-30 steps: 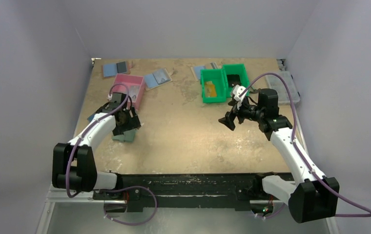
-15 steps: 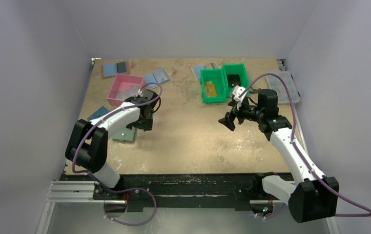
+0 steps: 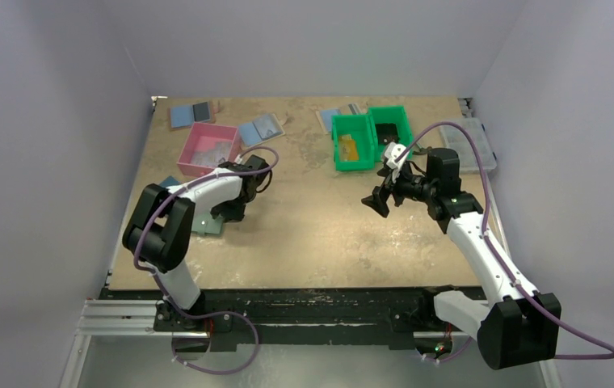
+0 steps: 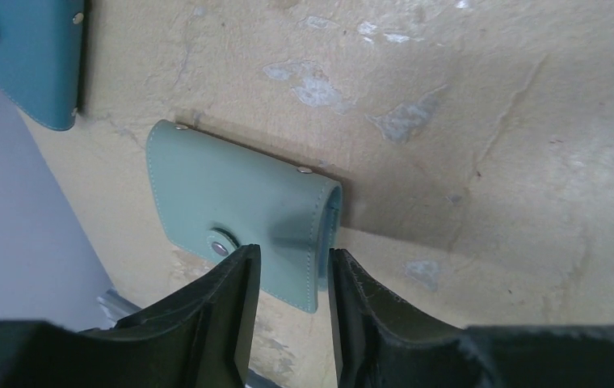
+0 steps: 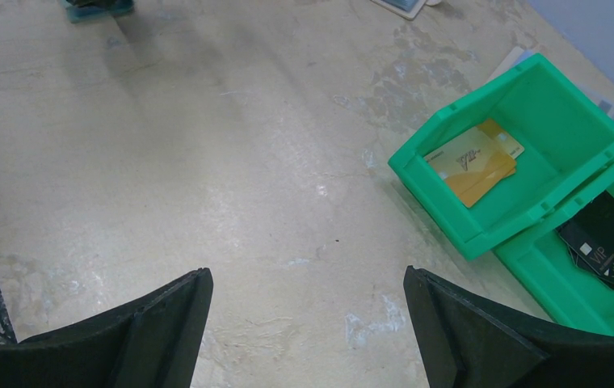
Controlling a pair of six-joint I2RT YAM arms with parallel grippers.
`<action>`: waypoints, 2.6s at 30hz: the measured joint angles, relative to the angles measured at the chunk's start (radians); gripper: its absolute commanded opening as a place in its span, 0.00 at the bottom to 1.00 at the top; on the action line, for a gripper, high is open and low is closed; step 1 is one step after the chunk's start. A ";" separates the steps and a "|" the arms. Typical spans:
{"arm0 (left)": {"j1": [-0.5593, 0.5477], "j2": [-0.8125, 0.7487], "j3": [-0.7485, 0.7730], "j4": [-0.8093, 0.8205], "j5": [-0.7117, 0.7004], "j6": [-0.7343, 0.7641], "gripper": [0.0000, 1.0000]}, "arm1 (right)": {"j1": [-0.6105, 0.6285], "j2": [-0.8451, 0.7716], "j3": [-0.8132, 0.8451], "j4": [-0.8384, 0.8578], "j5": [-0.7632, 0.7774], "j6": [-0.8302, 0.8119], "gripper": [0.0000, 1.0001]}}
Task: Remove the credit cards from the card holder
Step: Move the card holder to the center of the board.
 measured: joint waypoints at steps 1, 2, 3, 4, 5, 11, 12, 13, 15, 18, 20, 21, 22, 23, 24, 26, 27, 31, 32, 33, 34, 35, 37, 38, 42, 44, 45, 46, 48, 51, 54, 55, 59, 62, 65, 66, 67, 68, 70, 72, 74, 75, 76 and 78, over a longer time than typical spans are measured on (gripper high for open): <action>0.000 0.010 -0.002 0.001 -0.014 0.004 0.37 | 0.000 0.000 0.000 0.000 0.000 0.000 0.99; 0.000 0.016 -0.006 0.003 -0.027 0.004 0.36 | 0.000 0.000 0.000 0.000 0.000 0.000 0.99; 0.000 0.024 -0.012 0.006 -0.048 0.005 0.34 | 0.000 0.000 0.000 0.000 0.000 0.000 0.99; 0.000 0.027 -0.016 0.009 -0.057 0.005 0.31 | 0.000 0.000 0.000 0.000 0.000 0.000 0.99; 0.000 0.029 -0.023 0.014 -0.071 0.005 0.27 | 0.000 0.000 0.000 0.000 0.000 0.000 0.99; 0.000 0.031 -0.028 0.022 -0.114 0.014 0.00 | 0.000 0.000 0.000 0.000 0.000 0.000 0.99; 0.000 0.031 -0.028 0.023 -0.113 0.015 0.00 | 0.000 0.000 0.000 0.000 0.000 0.000 0.99; -0.001 0.030 -0.028 0.026 -0.110 0.018 0.00 | 0.000 0.000 0.000 0.000 0.000 0.000 0.99; -0.005 0.018 -0.031 0.032 -0.092 0.024 0.00 | 0.000 0.000 0.000 0.000 0.000 0.000 0.99; -0.026 -0.039 -0.037 0.045 -0.022 0.027 0.00 | 0.000 0.000 0.000 0.000 0.000 0.000 0.99; -0.060 -0.090 -0.037 0.057 0.043 0.019 0.00 | 0.000 0.000 0.000 0.000 0.000 0.000 0.99; -0.079 -0.110 -0.037 0.065 0.072 0.012 0.00 | 0.000 0.000 0.000 0.000 0.000 0.000 0.99; -0.106 -0.131 -0.037 0.079 0.106 -0.001 0.00 | 0.000 0.000 0.000 0.000 0.000 0.000 0.99; -0.136 -0.145 -0.037 0.096 0.143 -0.020 0.00 | 0.000 0.000 0.000 0.000 0.000 0.000 0.99; -0.169 -0.151 -0.036 0.116 0.180 -0.038 0.00 | -0.001 0.000 0.000 0.000 0.000 0.000 0.99; -0.239 -0.142 -0.031 0.157 0.241 -0.081 0.00 | -0.003 0.000 0.000 0.000 0.000 0.000 0.99; -0.269 -0.130 -0.022 0.169 0.258 -0.100 0.00 | -0.005 0.000 0.000 0.000 0.000 0.000 0.99; -0.418 0.023 0.117 0.194 0.296 -0.180 0.00 | -0.007 0.000 0.000 0.000 0.000 0.000 0.99; -0.447 0.078 0.174 0.197 0.298 -0.192 0.00 | -0.008 0.000 0.000 0.000 -0.002 0.000 0.99; -0.469 0.124 0.222 0.201 0.299 -0.201 0.00 | -0.010 0.000 0.000 0.000 -0.003 0.000 0.99; -0.492 0.174 0.280 0.202 0.299 -0.208 0.05 | -0.012 0.000 0.000 0.000 -0.003 0.000 0.99; -0.516 0.232 0.345 0.209 0.298 -0.213 0.07 | -0.015 0.000 0.000 0.000 -0.003 0.000 0.99; -0.538 0.287 0.414 0.217 0.291 -0.224 0.12 | -0.022 0.000 0.000 0.000 -0.003 0.000 0.99; -0.544 0.301 0.435 0.225 0.291 -0.227 0.15 | -0.025 0.000 0.000 0.000 -0.003 0.000 0.99; -0.548 0.308 0.455 0.247 0.282 -0.240 0.39 | -0.034 0.000 0.000 0.000 -0.006 -0.001 0.99; -0.547 0.304 0.454 0.259 0.273 -0.245 0.49 | -0.038 0.000 0.000 -0.001 -0.012 -0.003 0.99; -0.547 0.295 0.447 0.269 0.267 -0.246 0.52 | -0.038 0.000 0.000 -0.003 -0.018 -0.007 0.99; -0.546 0.276 0.431 0.285 0.262 -0.247 0.55 | -0.039 0.000 0.000 -0.007 -0.026 -0.013 0.99; -0.545 0.211 0.382 0.321 0.249 -0.246 0.61 | -0.042 0.000 0.000 -0.014 -0.034 -0.024 0.99; -0.545 0.066 0.281 0.384 0.224 -0.235 0.73 | -0.050 0.000 0.000 -0.033 -0.057 -0.048 0.99; -0.545 -0.084 0.183 0.444 0.194 -0.226 0.91 | -0.054 0.000 0.000 -0.061 -0.084 -0.080 0.99; -0.544 -0.143 0.144 0.470 0.182 -0.225 0.98 | -0.056 0.000 0.000 -0.071 -0.098 -0.093 0.99; -0.539 -0.329 0.001 0.577 0.153 -0.235 0.99 | -0.056 0.000 0.000 -0.102 -0.142 -0.142 0.99; -0.529 -0.411 -0.098 0.636 0.159 -0.262 0.98 | -0.056 -0.001 0.000 -0.136 -0.183 -0.200 0.99; -0.523 -0.458 -0.193 0.690 0.192 -0.293 0.98 | -0.056 -0.001 0.000 -0.190 -0.229 -0.291 0.99; -0.522 -0.477 -0.231 0.708 0.207 -0.308 0.98 | -0.056 0.000 0.000 -0.208 -0.241 -0.317 0.99; -0.522 -0.497 -0.266 0.723 0.219 -0.321 0.98 | -0.055 0.002 0.000 -0.223 -0.251 -0.338 0.99; -0.522 -0.514 -0.294 0.733 0.228 -0.333 0.98 | -0.054 0.006 0.003 -0.241 -0.257 -0.353 0.99; -0.522 -0.550 -0.349 0.767 0.245 -0.357 0.97 | -0.047 0.028 0.017 -0.266 -0.261 -0.374 0.99; -0.522 -0.591 -0.416 0.818 0.266 -0.386 0.98 | -0.031 0.073 0.043 -0.286 -0.258 -0.381 0.99; -0.522 -0.611 -0.462 0.858 0.283 -0.412 0.97 | -0.008 0.123 0.065 -0.294 -0.249 -0.371 0.99; -0.522 -0.615 -0.480 0.873 0.289 -0.424 0.97 | 0.006 0.150 0.077 -0.296 -0.239 -0.359 0.99; -0.522 -0.615 -0.502 0.898 0.296 -0.439 0.96 | 0.021 0.177 0.088 -0.296 -0.226 -0.341 0.99; -0.522 -0.614 -0.529 0.918 0.306 -0.460 0.95 | 0.052 0.230 0.112 -0.294 -0.198 -0.298 0.99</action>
